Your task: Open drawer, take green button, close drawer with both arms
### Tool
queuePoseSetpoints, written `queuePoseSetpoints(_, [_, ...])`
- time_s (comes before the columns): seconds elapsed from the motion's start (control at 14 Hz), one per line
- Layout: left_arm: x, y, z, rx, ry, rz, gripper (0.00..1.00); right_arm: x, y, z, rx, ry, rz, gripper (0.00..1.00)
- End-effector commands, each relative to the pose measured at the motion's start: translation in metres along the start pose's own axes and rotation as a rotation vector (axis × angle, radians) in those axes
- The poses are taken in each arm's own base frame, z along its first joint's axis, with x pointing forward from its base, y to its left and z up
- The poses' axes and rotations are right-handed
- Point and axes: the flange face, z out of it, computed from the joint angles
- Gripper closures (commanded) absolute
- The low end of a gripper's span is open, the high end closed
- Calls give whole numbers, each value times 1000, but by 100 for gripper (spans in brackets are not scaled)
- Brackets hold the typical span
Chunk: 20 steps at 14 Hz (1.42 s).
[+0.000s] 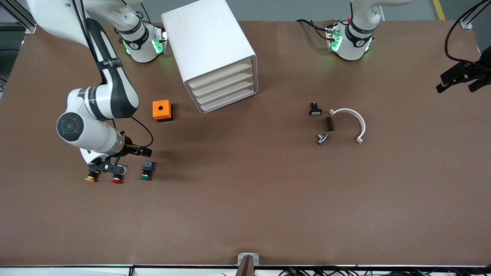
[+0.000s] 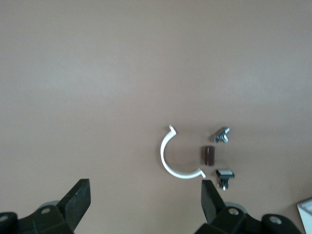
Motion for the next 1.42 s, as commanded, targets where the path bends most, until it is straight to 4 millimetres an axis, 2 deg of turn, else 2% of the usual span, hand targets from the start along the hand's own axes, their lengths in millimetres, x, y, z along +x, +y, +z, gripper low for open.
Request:
queuePoseSetpoints(0.0, [31,-1,-21,36,51,2,0,3,8,-32,-20,-25,-24,0])
queuePoseSetpoints(0.14, [50,-10,-34,44,87,-15,0,5,18,-54,-50,-40,-27,0])
queuePoseSetpoints(0.28, [63,-18,-34,45,98,-29,0,2,30,-77,-66,-43,-67,0])
queuePoseSetpoints(0.36, [67,-9,-31,39,96,-13,0,2,43,-87,-61,-41,-66,0])
queuePoseSetpoints(0.93, [68,3,-18,30,65,-6,0,-25,109,-172,-28,0,-127,0])
queuePoseSetpoints(1.14, [68,2,-17,30,62,-6,0,-33,135,-192,-17,17,-160,0])
queuePoseSetpoints(1.35, [68,7,-10,30,49,3,0,-42,142,-206,-15,25,-150,0])
